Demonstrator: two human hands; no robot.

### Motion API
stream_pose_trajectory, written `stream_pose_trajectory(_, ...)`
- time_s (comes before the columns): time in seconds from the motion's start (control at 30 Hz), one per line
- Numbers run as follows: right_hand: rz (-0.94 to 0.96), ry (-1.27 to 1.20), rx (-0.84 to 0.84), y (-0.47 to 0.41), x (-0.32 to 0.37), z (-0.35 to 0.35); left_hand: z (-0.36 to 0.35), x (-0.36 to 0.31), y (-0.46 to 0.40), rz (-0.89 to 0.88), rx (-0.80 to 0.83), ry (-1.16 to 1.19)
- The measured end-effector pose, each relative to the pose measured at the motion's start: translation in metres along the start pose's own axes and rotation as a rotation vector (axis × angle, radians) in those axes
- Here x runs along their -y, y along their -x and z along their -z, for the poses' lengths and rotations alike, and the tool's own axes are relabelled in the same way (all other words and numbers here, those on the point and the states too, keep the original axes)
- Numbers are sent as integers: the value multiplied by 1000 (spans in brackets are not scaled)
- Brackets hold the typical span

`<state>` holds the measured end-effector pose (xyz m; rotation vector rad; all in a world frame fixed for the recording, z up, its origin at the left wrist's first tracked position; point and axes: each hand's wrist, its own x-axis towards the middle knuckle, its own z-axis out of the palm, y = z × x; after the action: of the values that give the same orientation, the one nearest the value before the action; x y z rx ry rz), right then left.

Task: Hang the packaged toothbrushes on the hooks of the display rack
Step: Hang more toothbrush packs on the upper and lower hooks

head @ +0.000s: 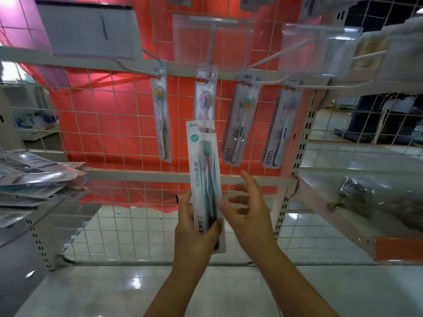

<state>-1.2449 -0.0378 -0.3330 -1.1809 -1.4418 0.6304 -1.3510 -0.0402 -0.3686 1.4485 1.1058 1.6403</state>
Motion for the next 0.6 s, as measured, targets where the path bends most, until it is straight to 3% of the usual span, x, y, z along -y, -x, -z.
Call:
stream_pose_trajectory(0.1,-25,-5,126,15,16,-9,-3,-12,6,27,19,115)
stream_pose_trajectory(0.23,-11,23,131,28,25,-20,1,-23,17,131,21,482)
stream_pose_trajectory(0.43,-15,13,108,54,34,-16,22,-30,47,-92,127,-33)
stream_pose_trajectory(0.6,37,-18,59,86,43,3,49,-38,70,-208,280,-319)
